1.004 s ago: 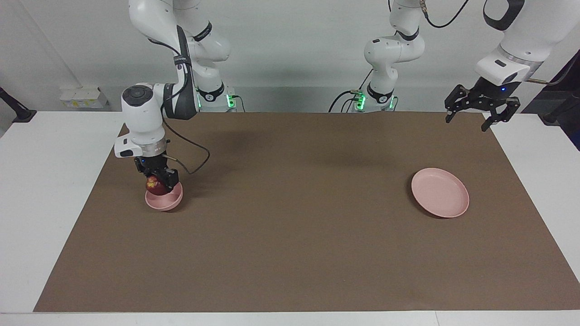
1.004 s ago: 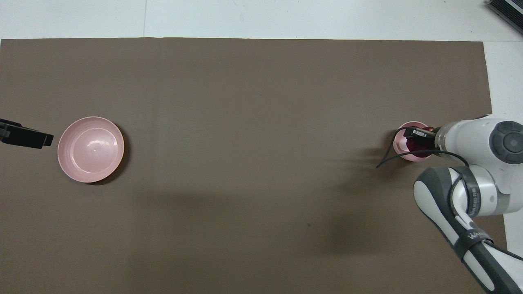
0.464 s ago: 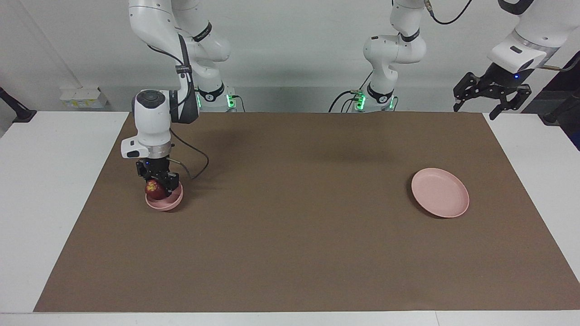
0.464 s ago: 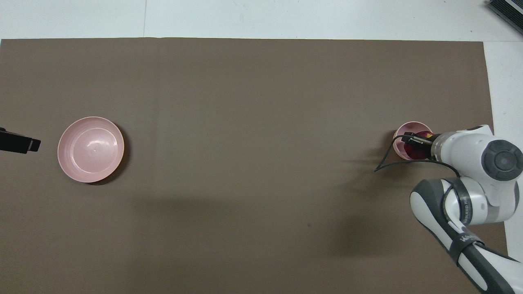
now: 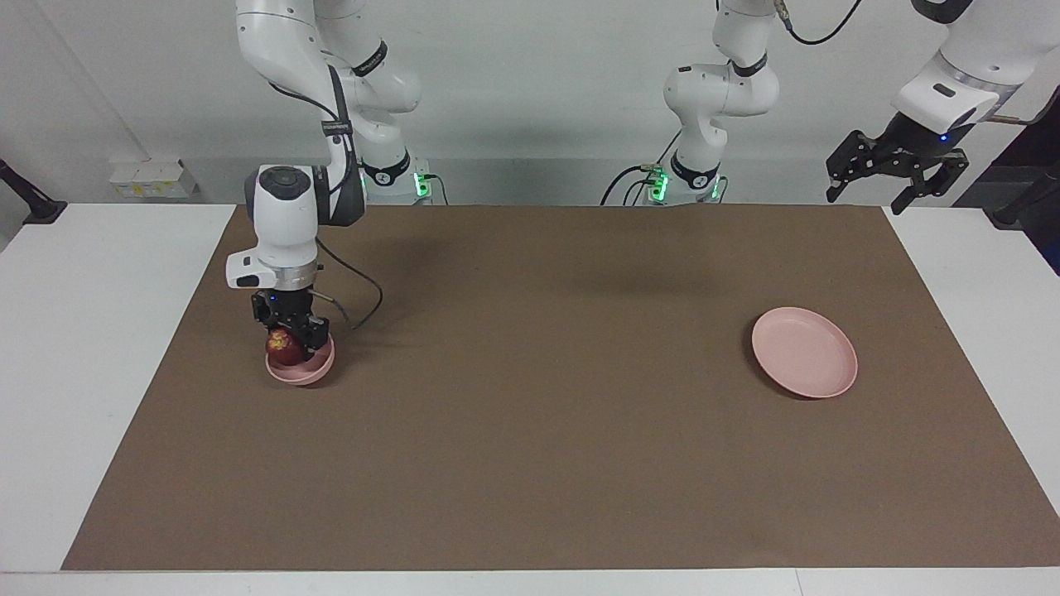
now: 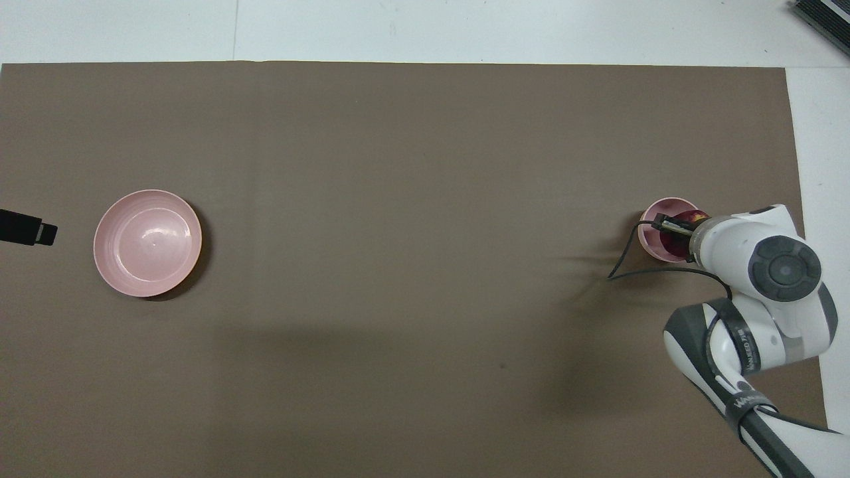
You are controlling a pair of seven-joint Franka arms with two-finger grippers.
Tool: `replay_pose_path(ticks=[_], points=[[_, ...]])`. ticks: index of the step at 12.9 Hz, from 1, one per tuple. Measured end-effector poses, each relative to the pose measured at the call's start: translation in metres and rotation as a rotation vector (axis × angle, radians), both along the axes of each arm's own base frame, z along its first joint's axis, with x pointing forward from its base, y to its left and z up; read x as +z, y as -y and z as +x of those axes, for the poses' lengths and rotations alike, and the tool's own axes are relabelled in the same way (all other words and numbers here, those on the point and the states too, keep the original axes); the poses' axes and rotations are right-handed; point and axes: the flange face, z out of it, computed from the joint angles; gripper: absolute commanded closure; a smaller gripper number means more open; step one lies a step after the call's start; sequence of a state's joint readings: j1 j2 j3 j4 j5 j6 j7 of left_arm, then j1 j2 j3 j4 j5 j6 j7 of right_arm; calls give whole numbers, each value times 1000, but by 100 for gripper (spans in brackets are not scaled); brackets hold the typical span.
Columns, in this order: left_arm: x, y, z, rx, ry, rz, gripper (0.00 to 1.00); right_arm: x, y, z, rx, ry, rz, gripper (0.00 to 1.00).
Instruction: Move apple from plate to bowl
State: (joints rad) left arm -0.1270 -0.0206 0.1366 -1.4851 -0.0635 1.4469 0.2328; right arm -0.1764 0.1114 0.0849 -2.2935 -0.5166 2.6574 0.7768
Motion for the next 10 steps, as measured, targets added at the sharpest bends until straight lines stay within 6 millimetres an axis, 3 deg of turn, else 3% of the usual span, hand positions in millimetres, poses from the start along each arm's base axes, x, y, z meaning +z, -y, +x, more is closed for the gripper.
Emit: replay_pose_path(ticks=[5,10], points=[[0,-3,0,20,0,5,0,21,-5,-1,-24,-34,-27,0],[1,-3,0,21,1,5,0,70,-33,10,-88,-135,74,0]])
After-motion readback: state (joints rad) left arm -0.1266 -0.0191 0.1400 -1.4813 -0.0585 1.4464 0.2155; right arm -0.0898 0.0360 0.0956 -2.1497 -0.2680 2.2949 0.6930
